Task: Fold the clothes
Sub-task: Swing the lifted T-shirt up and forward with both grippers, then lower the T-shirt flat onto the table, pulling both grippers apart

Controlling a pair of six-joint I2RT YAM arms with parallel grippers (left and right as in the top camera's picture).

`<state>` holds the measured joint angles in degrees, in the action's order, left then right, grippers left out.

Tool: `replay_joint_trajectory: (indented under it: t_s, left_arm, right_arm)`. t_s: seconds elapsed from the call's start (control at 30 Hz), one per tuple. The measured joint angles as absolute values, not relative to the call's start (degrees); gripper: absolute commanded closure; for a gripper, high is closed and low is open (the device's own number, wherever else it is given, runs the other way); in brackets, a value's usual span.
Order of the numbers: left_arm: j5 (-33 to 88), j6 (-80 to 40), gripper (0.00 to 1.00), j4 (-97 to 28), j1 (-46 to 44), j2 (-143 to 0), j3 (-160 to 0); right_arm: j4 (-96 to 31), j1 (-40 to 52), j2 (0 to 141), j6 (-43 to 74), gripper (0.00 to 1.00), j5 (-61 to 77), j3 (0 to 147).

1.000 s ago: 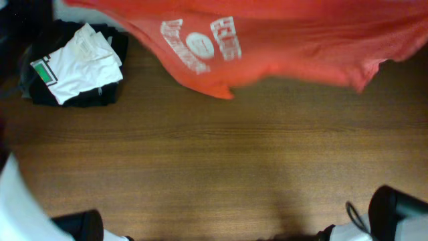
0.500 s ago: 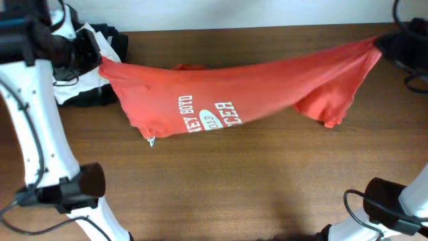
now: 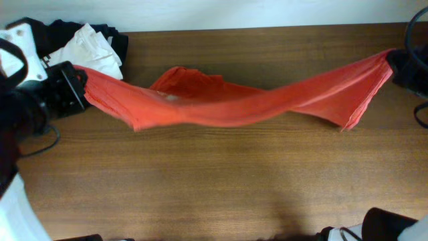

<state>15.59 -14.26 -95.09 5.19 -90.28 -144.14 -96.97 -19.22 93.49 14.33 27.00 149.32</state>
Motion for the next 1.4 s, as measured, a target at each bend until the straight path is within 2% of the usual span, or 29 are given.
replay_joint_trajectory:
  t_s: [0.13,0.2,0.3,0.4,0.5,0.57,0.67,0.8,0.93,1.03,1.23,1.4]
  left_arm:
    - [15.6,-14.1,0.99,-77.9,5.1,-95.8,-133.1]
    - [16.3,-14.5,0.99,-63.8,5.1,-103.4,-127.0]
    - [19.3,-15.3,0.99,-50.9,5.1,-111.8,-124.9]
    - [21.1,-17.7,0.99,-45.6,5.5,-113.8,-127.3]
    - [23.6,-20.3,0.99,-43.3,7.3,-113.5,-141.6]
    - [24.9,-21.1,0.99,-43.4,10.0,-111.2,-154.1]
    - [25.9,-21.8,0.99,-46.5,13.0,-105.5,-164.0]
    - [26.7,-20.9,0.99,-55.2,13.6,-99.5,-167.7]
    - [26.9,-18.1,0.99,-64.8,12.4,-101.6,-161.3]
    - [26.6,-14.2,0.99,-68.0,10.5,-111.9,-148.5]
    - [26.1,-10.0,0.99,-75.0,8.3,-130.0,-129.6]
    - [26.2,-8.5,0.99,-79.3,10.3,-123.2,-129.3]
  right_arm:
    - [-92.0,-18.6,99.8,14.3,0.96,26.8,148.7]
    - [-86.4,-17.1,104.9,14.4,0.96,26.4,148.4]
    - [-80.5,-15.2,110.4,15.2,0.96,26.3,147.5]
    - [-77.2,-15.5,112.2,16.9,0.96,26.5,147.9]
    - [-76.6,-20.2,112.0,18.0,0.96,28.0,154.3]
    - [-76.6,-25.6,110.8,18.2,0.96,29.2,160.0]
    - [-78.2,-30.6,108.3,18.4,0.96,30.1,165.5]
    - [-83.1,-31.5,105.3,17.7,0.96,30.5,167.7]
    - [-91.8,-27.6,106.3,14.7,0.96,28.0,164.8]
    - [-96.6,-23.1,108.2,13.6,0.96,23.4,161.2]
    - [-97.0,-15.4,109.8,11.7,0.96,18.4,149.6]
    - [-97.0,-14.9,108.4,11.6,0.96,14.4,143.0]
